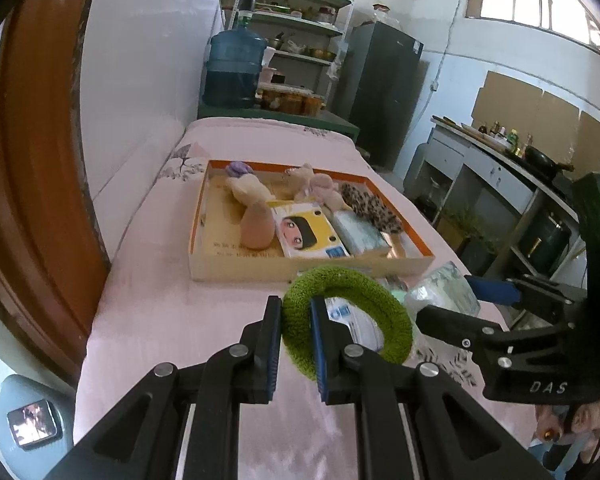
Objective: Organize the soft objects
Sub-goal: 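Grasp the white-green pack with right gripper while left gripper lifts the ring toward the tray, then carry the green ring and white-green pack over the tray and lower them inside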
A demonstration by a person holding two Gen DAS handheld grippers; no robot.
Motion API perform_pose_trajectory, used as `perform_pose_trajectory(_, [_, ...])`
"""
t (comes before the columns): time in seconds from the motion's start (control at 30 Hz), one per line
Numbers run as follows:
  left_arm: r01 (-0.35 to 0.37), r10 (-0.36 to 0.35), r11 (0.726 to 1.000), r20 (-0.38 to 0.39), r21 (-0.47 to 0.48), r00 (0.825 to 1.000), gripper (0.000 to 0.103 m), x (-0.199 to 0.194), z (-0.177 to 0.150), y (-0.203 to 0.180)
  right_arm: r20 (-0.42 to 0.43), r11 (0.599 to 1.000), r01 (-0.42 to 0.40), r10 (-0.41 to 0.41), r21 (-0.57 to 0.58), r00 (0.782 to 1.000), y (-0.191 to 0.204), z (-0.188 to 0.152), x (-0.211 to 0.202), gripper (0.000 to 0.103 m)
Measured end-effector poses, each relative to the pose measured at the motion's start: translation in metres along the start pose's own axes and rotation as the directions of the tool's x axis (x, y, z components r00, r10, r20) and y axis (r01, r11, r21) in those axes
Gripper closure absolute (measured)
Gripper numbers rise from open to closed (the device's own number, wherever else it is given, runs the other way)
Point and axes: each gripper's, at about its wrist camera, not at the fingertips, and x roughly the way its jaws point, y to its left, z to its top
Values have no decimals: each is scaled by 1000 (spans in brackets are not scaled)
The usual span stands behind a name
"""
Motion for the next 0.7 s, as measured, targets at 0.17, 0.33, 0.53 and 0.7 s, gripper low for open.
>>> perform_pose_trajectory(0.17, [-11,11,1000,12,-9,1000,88,10,14,7,14,1000,1,-1,-3,1000,-3,14,7,28])
perform_pose_trajectory(0.33, [-22,23,1000,18,-22,1000,88,21,26,14,26,1000,1,-1,3,1000,-9,28,15,28])
perform_pose_trajectory(0.53, [-28,28,999,22,-16,999,88,36,40,18,32,1000,0,0,13,999,-17,41,26,28])
perform_pose_trajectory(0.7, [-30,30,999,23,-15,999,88,50,50,19,33,1000,-3,2,16,999,-22,50,36,28])
